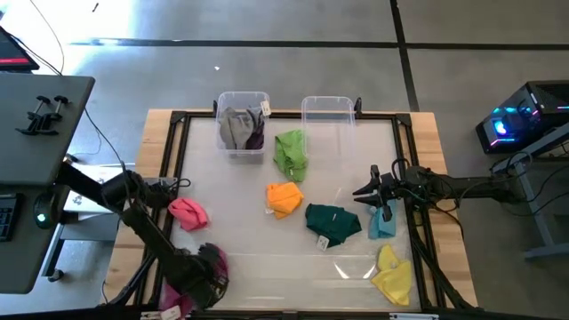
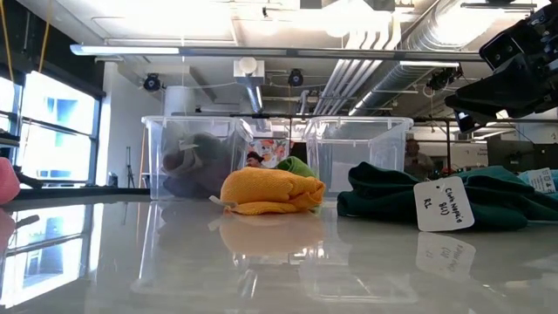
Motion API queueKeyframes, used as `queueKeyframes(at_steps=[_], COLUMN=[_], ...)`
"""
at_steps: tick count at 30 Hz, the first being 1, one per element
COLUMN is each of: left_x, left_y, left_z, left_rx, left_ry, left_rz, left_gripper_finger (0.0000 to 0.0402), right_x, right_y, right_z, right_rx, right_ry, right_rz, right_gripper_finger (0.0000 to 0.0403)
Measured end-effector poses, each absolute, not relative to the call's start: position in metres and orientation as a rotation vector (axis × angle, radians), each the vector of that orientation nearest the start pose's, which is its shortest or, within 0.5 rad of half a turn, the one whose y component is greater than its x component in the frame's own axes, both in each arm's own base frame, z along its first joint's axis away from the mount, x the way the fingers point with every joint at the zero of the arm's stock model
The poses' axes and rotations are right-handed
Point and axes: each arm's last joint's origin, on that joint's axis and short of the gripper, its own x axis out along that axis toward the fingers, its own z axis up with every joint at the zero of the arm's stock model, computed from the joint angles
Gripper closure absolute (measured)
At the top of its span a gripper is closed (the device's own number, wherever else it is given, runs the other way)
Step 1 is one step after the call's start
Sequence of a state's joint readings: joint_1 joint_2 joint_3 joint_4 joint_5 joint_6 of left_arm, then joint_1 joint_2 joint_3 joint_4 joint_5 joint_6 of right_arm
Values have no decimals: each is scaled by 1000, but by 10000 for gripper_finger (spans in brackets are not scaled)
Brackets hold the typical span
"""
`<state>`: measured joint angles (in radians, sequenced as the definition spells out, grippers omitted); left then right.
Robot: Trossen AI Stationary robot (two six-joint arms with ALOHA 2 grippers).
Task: Sort towels by color in basket
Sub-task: Put the dark pink microfiber cloth into the left transparent bin
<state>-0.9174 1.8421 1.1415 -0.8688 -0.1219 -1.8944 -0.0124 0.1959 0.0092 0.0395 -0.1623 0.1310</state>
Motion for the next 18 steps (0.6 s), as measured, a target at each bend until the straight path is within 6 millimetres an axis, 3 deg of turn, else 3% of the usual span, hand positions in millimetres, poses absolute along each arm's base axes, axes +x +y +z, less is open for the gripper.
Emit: queueKeyframes(at_steps=[9, 15, 18], left_x=[264, 309, 321], left_y=[-203, -144, -102], left_z=[202, 255, 280], left_rx=[-390, -60, 124], left_ry=[839, 628, 576], left_rz=[641, 740, 864], left_gripper_finger=[373, 375, 375], right_x=[108, 108, 108], right_y=[3, 3, 3], right_z=[154, 154, 154], right_rx=[144, 144, 143], right_ry=[157, 157, 156], right_rz=[144, 143, 143], right_gripper_finger=[321, 321, 321])
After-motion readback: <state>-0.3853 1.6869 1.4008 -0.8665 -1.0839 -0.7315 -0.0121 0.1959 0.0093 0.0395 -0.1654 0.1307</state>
